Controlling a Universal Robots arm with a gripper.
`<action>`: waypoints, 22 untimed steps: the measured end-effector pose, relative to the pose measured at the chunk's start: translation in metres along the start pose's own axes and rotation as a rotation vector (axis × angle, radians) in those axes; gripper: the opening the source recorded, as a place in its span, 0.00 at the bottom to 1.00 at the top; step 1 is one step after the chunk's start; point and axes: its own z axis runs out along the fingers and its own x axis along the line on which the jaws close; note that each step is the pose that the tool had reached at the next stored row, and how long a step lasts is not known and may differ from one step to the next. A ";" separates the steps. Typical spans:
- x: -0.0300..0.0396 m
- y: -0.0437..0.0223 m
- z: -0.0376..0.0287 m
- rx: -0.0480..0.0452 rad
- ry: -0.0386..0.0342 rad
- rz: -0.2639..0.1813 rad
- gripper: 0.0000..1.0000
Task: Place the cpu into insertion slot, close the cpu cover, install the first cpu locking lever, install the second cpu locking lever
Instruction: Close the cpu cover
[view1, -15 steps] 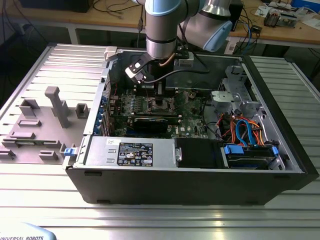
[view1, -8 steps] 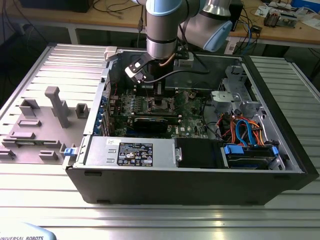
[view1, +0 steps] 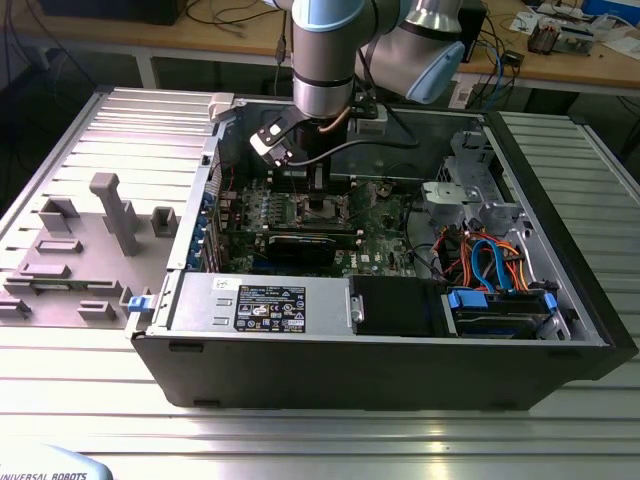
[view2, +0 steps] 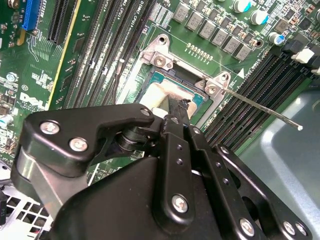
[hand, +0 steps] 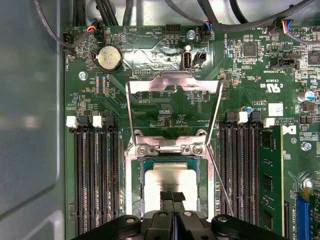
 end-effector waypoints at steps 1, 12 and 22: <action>0.0000 0.0000 0.0000 0.0000 0.0001 0.000 0.11; -0.0005 0.0004 -0.0173 0.0000 0.0001 0.000 0.11; -0.0006 0.0011 -0.0187 0.0020 0.0001 0.000 0.11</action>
